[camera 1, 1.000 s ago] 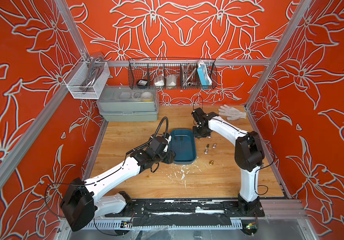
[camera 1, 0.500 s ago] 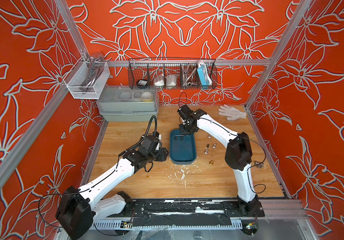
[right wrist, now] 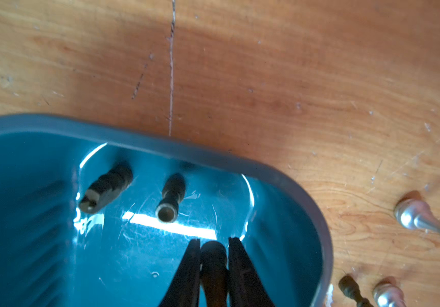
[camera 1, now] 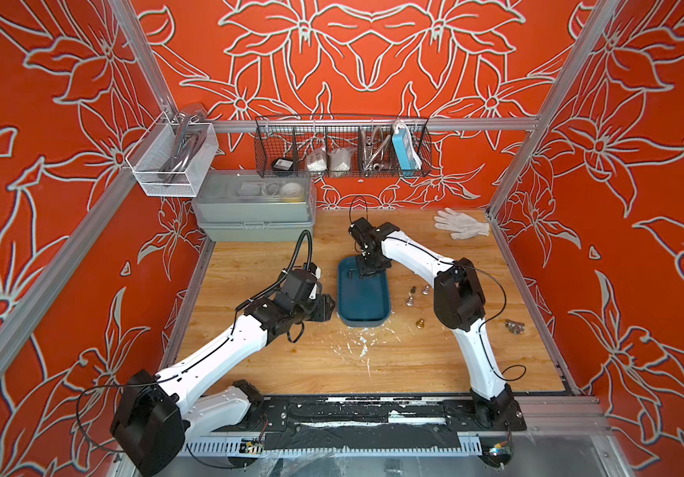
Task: Put the chess pieces into the storage box
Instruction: Place the chess piece in the storage box.
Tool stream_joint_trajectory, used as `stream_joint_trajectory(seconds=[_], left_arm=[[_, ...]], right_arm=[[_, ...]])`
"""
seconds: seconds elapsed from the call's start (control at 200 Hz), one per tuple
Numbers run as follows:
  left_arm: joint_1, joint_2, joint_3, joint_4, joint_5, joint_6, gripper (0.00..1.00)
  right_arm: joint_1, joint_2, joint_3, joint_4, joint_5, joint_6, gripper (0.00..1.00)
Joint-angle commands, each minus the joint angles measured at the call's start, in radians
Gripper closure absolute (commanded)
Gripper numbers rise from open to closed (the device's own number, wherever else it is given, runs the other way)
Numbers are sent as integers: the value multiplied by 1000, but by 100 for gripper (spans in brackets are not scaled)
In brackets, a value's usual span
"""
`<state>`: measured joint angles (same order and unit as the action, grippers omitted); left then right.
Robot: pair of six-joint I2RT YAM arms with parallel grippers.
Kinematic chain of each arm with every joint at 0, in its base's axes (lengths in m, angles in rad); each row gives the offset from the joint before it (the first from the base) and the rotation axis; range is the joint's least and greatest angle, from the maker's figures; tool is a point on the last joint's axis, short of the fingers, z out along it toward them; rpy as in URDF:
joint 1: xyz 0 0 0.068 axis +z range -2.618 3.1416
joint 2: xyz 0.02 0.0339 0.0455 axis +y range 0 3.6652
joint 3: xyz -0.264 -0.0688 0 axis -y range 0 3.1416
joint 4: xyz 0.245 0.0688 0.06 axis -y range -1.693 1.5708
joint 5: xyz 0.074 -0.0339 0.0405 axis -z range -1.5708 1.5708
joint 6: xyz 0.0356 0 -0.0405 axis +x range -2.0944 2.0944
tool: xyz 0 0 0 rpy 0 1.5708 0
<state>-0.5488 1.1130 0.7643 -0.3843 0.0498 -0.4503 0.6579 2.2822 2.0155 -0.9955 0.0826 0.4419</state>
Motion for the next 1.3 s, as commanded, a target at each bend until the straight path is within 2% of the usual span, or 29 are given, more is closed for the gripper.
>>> stream_joint_trajectory(seconds=[0.0, 1.296], left_arm=[[8, -18, -20, -31, -8, -7, 43], [9, -30, -42, -19, -10, -13, 43]], right_arm=[[-3, 38, 37, -11, 34, -9, 80], [-3, 124, 110, -48, 71, -8, 79]])
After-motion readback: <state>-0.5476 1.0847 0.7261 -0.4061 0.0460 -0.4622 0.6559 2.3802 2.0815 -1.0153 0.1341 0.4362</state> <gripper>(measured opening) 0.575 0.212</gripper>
